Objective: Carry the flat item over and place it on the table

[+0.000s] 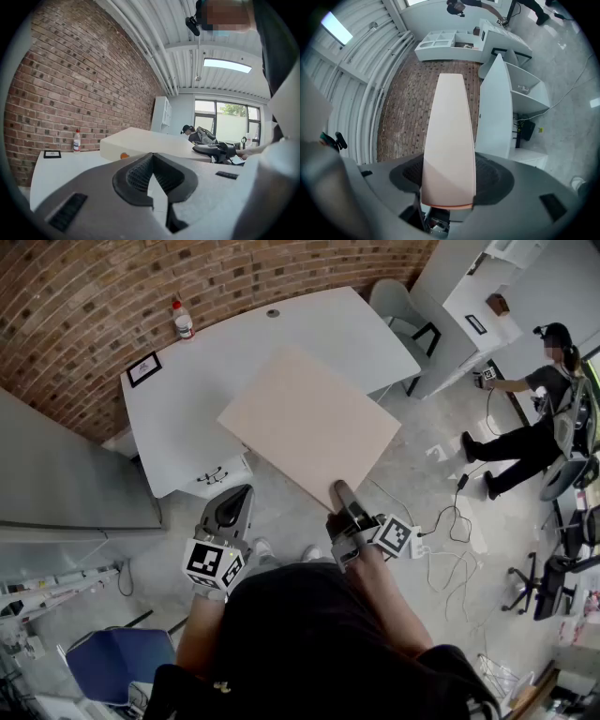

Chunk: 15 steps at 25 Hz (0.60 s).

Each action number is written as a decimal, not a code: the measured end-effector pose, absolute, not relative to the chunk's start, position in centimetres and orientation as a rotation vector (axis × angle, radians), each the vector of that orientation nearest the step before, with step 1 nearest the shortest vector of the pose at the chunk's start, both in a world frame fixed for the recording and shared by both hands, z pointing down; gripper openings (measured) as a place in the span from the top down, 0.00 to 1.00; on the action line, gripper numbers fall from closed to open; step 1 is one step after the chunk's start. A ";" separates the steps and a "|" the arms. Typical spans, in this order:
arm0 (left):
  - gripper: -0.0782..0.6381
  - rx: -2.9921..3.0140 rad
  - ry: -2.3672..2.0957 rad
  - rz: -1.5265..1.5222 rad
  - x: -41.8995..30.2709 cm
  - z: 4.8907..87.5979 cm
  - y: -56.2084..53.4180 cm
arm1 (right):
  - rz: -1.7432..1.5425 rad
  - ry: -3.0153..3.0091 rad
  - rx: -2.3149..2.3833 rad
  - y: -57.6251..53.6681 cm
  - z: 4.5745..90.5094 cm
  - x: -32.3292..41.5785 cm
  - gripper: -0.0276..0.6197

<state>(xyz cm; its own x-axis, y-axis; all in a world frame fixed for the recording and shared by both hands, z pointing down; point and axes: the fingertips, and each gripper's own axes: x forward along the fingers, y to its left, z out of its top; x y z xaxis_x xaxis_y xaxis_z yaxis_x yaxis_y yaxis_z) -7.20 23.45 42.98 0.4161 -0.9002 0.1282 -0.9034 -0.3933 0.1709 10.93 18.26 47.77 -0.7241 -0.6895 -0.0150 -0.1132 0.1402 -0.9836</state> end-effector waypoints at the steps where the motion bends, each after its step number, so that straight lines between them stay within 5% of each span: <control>1: 0.89 2.461 -1.583 0.026 -7.5 43.0 23.5 | -1.622 1.947 -0.766 18.4 47.8 10.6 0.50; 15: 0.89 2.527 -1.449 0.054 -13.1 45.2 22.5 | -1.632 1.857 -0.806 18.7 48.7 4.9 0.50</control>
